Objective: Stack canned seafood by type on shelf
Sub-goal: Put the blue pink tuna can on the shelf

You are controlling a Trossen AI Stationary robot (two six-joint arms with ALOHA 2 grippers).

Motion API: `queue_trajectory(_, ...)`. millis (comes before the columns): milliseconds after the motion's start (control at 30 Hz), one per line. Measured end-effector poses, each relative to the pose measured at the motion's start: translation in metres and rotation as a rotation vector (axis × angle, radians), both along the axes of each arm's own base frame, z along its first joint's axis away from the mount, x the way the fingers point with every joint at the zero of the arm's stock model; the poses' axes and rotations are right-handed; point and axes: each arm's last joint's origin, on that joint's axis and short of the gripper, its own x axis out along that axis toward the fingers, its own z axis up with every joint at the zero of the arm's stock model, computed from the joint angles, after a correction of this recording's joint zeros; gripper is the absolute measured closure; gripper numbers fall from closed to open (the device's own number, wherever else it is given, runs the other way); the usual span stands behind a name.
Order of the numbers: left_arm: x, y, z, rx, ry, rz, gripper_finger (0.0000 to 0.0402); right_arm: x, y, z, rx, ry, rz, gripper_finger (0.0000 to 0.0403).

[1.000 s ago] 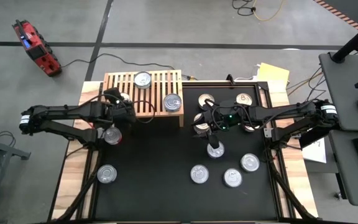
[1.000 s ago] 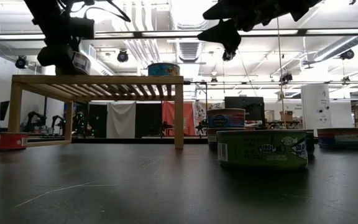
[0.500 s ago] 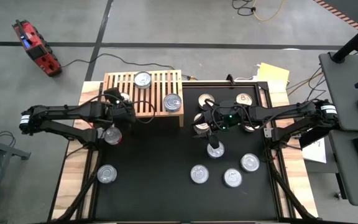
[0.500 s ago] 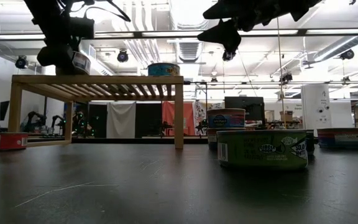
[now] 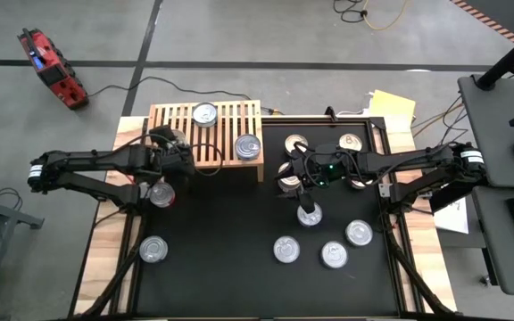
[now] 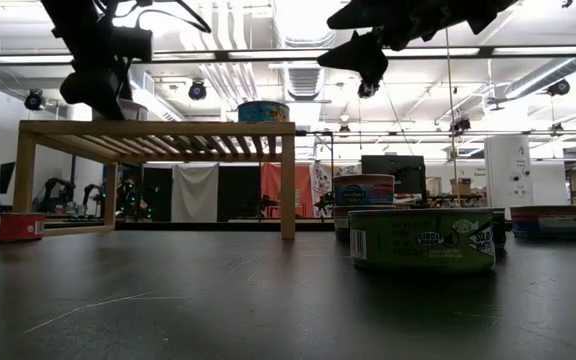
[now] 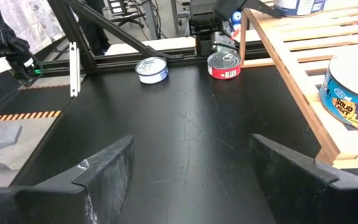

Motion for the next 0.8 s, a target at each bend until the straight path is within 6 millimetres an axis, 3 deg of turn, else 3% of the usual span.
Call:
queue_trajectory(367,0.002,-0.002,0.025,-0.097,-0.087,-0.032,0.0082,0.000,0.000,0.000,0.007,0.001,-0.003,0.0102)
queue_trajectory(600,0.002,-0.003,0.057,-0.113,-0.196,-0.036,0.0085,0.000,0.000,0.000,0.006,0.004,-0.003,0.0112)
queue_trajectory(800,0.001,-0.006,0.085,-0.251,-0.347,-0.073,0.0122,0.000,0.000,0.000,0.006,0.004,-0.003,0.0108)
